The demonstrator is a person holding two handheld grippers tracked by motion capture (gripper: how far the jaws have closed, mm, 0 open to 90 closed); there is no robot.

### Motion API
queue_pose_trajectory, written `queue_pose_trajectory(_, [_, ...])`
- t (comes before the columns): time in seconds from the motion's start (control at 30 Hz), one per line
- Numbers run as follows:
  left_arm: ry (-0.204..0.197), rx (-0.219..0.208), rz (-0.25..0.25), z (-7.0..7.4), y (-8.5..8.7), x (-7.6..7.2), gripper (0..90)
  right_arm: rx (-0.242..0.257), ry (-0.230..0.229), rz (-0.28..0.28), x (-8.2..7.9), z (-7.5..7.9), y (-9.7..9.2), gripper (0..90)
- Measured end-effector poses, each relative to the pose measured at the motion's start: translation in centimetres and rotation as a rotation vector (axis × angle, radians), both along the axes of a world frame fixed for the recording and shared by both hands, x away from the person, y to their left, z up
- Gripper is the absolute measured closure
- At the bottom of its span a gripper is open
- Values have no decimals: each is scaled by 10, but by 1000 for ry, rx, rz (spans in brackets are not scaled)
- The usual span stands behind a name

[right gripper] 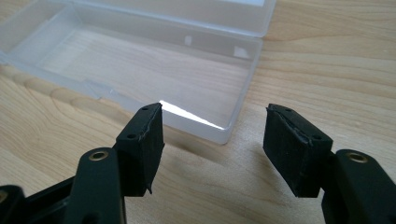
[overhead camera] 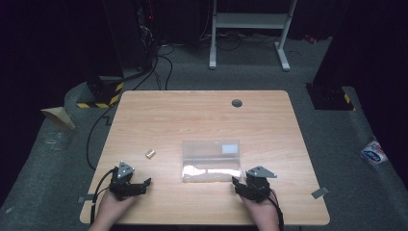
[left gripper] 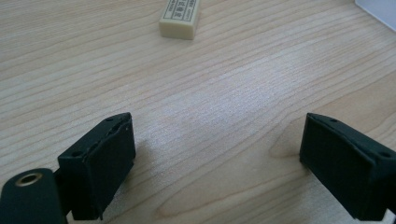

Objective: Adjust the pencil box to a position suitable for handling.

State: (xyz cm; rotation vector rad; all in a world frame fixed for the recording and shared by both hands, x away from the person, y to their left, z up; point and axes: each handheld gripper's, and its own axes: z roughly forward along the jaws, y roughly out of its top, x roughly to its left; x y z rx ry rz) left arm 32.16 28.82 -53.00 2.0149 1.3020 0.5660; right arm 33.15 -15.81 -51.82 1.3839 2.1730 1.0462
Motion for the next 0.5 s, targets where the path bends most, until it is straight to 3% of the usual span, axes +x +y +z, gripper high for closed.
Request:
queue_pose_trajectory(0.1, [0,0,0,0,0,0,105,-24,15,18,3,-3,7,402])
queue_pose_trajectory(0.5, [-3,0,1,0,0,0,110,-35,12,16,4,-4,26,418])
